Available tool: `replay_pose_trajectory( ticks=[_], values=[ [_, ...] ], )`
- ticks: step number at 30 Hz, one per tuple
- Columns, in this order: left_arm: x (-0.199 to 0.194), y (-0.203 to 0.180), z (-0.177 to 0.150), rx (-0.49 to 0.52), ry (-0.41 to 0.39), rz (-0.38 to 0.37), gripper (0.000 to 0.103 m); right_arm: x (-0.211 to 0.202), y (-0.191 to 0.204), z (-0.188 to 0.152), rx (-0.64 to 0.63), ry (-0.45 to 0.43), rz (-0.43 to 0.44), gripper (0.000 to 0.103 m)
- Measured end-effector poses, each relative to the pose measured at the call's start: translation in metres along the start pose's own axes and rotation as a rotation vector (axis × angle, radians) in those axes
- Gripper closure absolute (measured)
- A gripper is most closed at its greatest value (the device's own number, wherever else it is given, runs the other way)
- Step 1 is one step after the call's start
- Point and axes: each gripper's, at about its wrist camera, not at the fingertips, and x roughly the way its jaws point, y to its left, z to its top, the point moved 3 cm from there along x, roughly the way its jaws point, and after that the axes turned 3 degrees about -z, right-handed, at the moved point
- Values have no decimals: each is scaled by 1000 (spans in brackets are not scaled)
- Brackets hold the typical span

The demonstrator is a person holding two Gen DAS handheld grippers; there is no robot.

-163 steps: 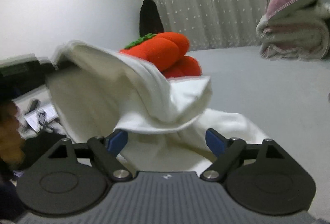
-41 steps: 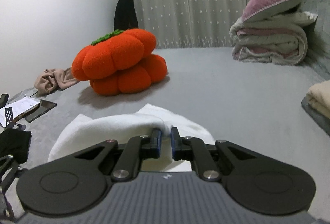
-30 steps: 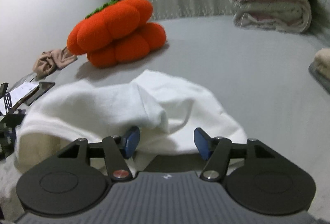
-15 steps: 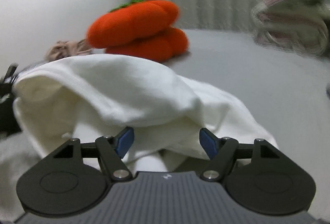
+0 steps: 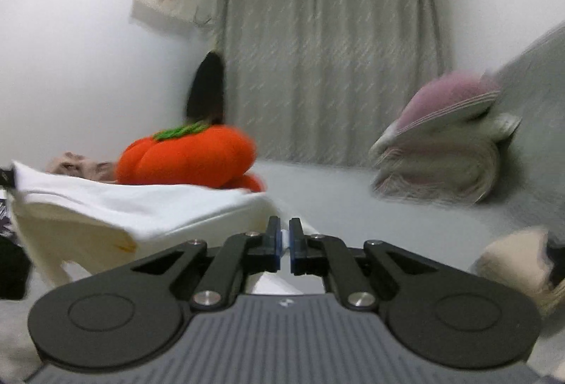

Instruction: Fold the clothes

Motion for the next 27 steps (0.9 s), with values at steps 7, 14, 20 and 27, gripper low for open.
replay_pose_trajectory(
  ticks=[7, 14, 20, 27],
  values=[
    [-28, -30, 61, 21, -126, -57, 96, -53, -11, 60, -207, -221, -186, 98],
    [-64, -51, 130, 19, -288, -138, 96, -90, -24, 127, -217, -429, -242, 103],
    [-47, -71, 110, 138, -191, -132, 95, -77, -19, 123, -158, -320, -69, 90],
    [-5, -27, 68, -12, -12, -60, 95, -59, 23, 3, -99, 32, 233, 30]
  ],
)
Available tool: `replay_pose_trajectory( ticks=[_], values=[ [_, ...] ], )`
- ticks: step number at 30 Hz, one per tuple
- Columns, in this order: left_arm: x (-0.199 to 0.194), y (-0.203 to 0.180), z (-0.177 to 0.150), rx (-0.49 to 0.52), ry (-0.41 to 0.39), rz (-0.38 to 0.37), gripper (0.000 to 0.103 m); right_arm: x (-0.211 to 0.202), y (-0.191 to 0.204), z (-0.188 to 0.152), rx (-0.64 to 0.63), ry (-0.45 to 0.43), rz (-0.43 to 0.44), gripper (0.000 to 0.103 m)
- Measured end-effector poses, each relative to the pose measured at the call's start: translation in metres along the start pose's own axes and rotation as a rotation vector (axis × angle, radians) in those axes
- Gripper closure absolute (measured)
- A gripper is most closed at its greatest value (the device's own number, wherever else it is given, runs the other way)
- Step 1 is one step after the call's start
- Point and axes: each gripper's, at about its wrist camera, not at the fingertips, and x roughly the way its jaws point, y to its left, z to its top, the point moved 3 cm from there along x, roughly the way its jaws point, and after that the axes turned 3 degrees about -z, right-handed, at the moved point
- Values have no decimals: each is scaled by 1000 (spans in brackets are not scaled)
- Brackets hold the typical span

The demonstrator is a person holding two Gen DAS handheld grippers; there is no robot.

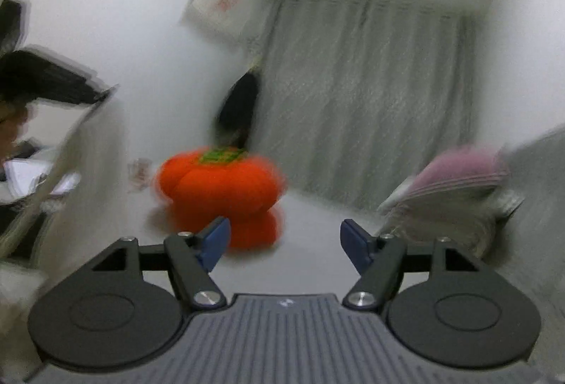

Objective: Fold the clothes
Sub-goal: 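Raise the shirt high with both grippers to shake it out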

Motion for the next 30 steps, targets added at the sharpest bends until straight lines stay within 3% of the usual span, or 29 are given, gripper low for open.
replay_pose_trajectory(
  ticks=[6, 9, 12, 14, 15, 16, 20, 25, 30],
  values=[
    [1, 4, 4, 11, -8, 41, 95, -10, 72, -61, -159, 206, 268, 30],
    [5, 11, 1, -25, -6, 49, 95, -14, 98, -73, -246, 236, 345, 31],
    [0, 15, -1, -41, -9, 55, 95, -11, 118, -88, -316, 271, 370, 31],
    [-2, 17, 1, -39, -13, 55, 95, -3, 122, -100, -392, 317, 312, 52],
    [-3, 17, 3, -37, -16, 55, 95, 0, 121, -103, -423, 339, 272, 88],
    [-5, 18, 4, -35, -18, 56, 95, 3, 117, -105, -428, 351, 238, 101],
    [-18, 16, 12, -5, -42, 66, 95, 5, 84, -77, -314, 269, 112, 102],
    [-41, 8, 39, 59, -91, 53, 95, -12, 24, -17, -187, 76, -126, 102],
    [-67, -3, 74, 102, -195, 5, 95, -46, -18, 45, -105, -111, -273, 102]
  ],
)
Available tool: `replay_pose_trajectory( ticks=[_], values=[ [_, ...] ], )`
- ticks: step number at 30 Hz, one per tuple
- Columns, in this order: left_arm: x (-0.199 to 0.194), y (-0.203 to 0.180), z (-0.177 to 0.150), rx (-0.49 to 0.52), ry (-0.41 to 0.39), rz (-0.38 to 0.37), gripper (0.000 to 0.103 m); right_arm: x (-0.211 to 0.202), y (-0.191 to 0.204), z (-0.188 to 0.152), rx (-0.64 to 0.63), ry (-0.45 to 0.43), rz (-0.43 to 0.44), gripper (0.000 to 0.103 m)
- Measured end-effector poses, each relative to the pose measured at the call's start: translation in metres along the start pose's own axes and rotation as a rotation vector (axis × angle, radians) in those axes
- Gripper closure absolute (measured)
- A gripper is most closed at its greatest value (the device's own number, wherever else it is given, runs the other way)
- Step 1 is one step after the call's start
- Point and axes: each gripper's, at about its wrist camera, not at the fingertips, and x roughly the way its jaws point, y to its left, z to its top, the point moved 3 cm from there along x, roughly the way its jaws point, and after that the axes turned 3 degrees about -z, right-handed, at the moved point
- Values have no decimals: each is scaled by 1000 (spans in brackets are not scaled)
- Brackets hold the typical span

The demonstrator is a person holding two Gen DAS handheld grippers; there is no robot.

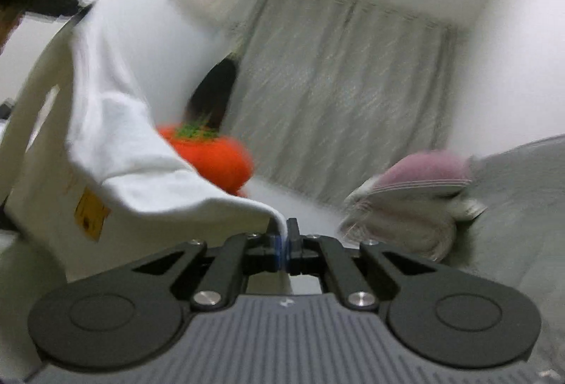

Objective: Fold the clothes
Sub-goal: 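Raise the shirt high with both grippers to shake it out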

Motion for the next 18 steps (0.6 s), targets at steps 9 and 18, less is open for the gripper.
replay_pose_trajectory(
  ticks=[9, 18],
  values=[
    [-22, -19, 70, 47, -185, -91, 95, -36, -52, 101, 52, -292, -141, 102],
    [30, -29, 50, 111, -107, -116, 92, -8, -76, 98, 228, -254, -82, 102]
  ],
)
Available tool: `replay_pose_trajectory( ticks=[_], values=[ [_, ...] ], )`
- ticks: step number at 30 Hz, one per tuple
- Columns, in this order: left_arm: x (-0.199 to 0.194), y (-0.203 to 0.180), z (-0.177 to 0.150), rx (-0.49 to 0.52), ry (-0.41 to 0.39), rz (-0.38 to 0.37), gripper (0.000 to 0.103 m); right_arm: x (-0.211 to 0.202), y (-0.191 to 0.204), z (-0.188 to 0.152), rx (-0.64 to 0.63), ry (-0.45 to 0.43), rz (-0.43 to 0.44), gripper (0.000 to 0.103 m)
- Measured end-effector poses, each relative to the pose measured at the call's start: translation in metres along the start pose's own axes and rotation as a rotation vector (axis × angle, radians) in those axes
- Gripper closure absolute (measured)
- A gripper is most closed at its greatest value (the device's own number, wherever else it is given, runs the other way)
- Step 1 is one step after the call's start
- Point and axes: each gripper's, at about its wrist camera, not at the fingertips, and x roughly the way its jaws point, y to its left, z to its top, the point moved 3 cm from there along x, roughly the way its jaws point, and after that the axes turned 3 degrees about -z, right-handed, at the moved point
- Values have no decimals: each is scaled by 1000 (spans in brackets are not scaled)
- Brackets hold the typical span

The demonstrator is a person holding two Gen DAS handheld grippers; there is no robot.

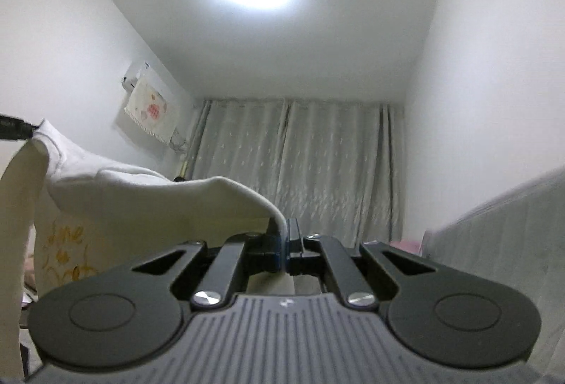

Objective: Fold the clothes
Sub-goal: 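Raise the shirt high with both grippers to shake it out, then lower the shirt onto the bed and open both grippers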

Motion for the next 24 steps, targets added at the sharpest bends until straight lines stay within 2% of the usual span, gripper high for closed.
replay_pose_trajectory(
  ticks=[2, 5, 10, 12, 13, 14, 16, 18, 22, 24],
  values=[
    [31, 7, -31, 8, 102, 1, 90, 18, -3, -23, 46, 70, -10, 102],
    [96, 27, -96, -21, 302, 18, 89, 55, -21, -61, 170, 215, -2, 102],
    [202, 55, -238, 1, 586, 123, 86, 151, -57, -176, 268, 540, -42, 102],
    [230, 66, -292, -82, 719, 149, 72, 183, -64, -225, 283, 660, -70, 102],
    [240, 69, -314, -114, 774, 162, 69, 189, -64, -246, 284, 708, -85, 101],
    [245, 71, -332, -132, 804, 169, 68, 194, -65, -265, 283, 753, -99, 101],
    [249, 73, -350, -151, 805, 178, 65, 204, -64, -293, 260, 805, -112, 101],
    [251, 75, -357, -181, 801, 181, 54, 211, -64, -304, 200, 821, -124, 101],
    [252, 78, -366, -173, 822, 201, 45, 194, -69, -329, 175, 825, -126, 101],
    [246, 81, -366, -204, 816, 197, 30, 191, -64, -332, 178, 832, -137, 101]
  ],
)
